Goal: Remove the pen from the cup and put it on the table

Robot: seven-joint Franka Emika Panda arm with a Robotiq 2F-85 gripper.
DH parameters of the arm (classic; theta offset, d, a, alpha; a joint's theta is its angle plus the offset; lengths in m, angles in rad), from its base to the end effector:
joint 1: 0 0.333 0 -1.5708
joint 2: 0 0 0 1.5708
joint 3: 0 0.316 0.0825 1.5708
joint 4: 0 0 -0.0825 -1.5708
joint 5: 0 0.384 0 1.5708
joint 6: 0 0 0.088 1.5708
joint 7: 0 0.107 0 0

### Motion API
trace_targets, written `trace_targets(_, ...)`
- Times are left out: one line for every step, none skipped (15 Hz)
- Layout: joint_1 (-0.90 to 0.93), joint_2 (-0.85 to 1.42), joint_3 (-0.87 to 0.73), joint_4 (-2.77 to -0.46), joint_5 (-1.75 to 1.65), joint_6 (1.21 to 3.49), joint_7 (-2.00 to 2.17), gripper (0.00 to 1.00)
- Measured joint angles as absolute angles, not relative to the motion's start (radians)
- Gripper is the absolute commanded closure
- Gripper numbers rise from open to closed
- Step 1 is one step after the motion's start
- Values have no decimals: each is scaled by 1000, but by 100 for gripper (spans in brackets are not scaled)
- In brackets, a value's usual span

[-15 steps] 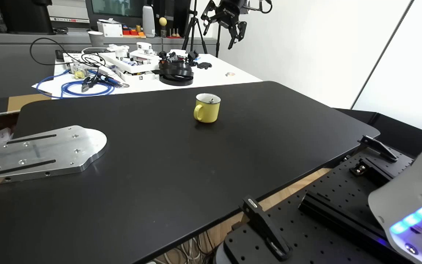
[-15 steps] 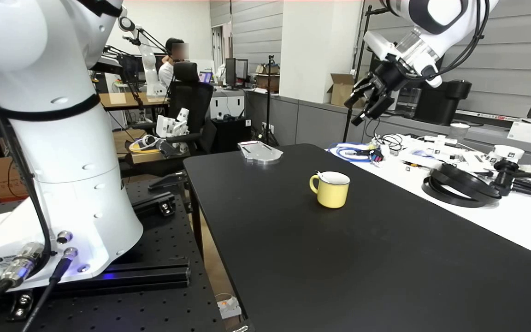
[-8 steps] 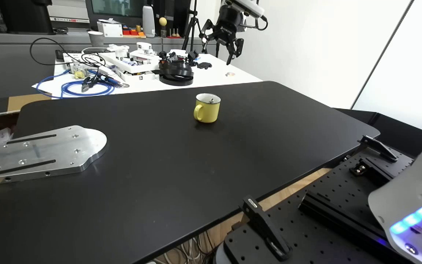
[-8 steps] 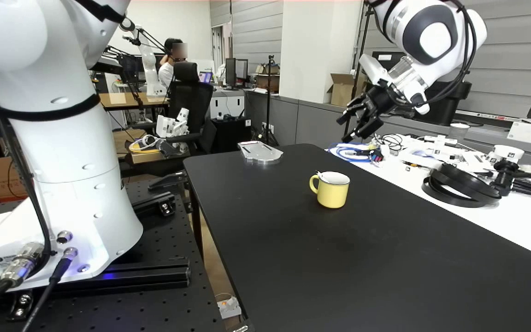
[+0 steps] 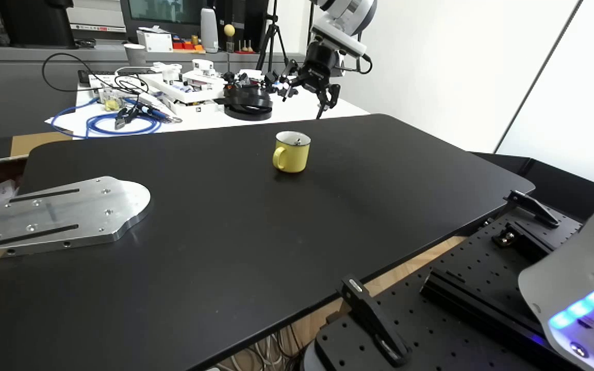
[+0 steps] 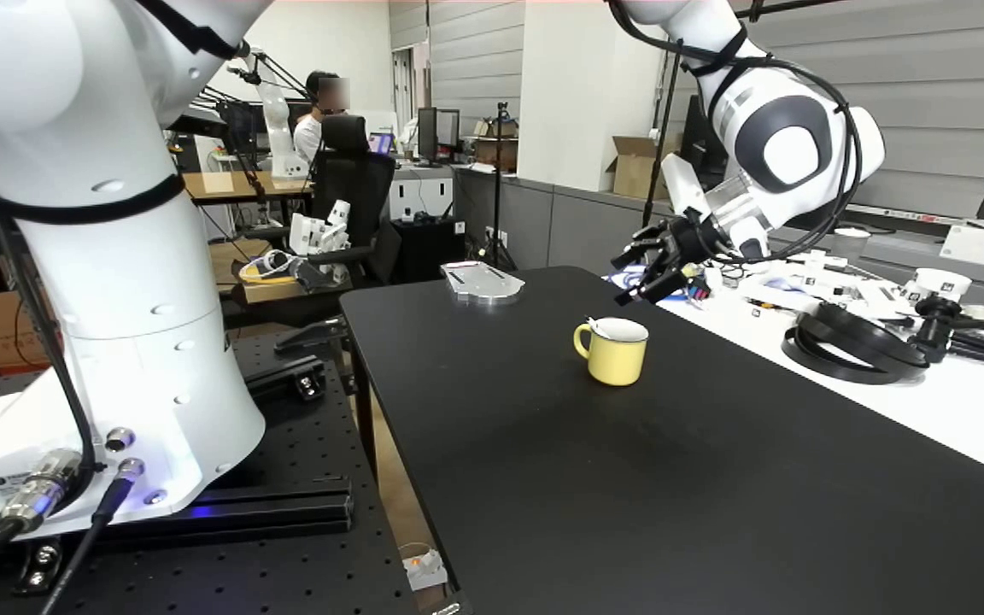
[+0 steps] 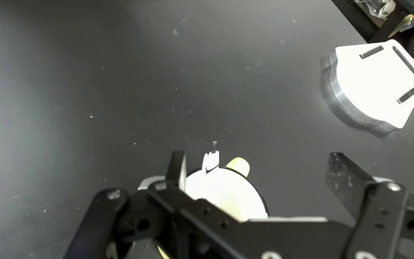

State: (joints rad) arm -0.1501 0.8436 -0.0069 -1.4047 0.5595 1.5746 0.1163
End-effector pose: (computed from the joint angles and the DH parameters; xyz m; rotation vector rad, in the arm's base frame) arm 0.6548 -0.0456 0.1789 -2.3974 0.5808 0.8445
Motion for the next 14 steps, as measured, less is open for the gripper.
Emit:
trace_targets(-151,854,-7,-1404,569,1574,117,0)
trace_targets(-151,864,-6,-1404,574,1574,117,0)
trace_targets(-151,873,-5,-1404,578,1573,117,0)
trace_targets(-151,881,-4,-1404,583,1571,118,0)
trace_targets(-151,888,-3,-1404,589,1568,118,0)
trace_targets(-151,895,-3,-1404,592,1564,118,0)
trace_targets(-151,900,-3,-1404,593,1557,119,0)
trace_targets(-151,905,-3,-1404,594,1553,119,0)
trace_targets(-151,910,-3,-1404,595,1549,119,0)
trace_targets(-151,915,-3,-1404,597,1545,119,0)
trace_targets(-151,919,-3,-1404,600,1541,120,0)
trace_targets(-151,924,-3,-1404,605,1538,120,0)
trace_targets(-151,927,-3,-1404,608,1536,121,0)
trace_targets(-151,931,-3,-1404,610,1536,124,0)
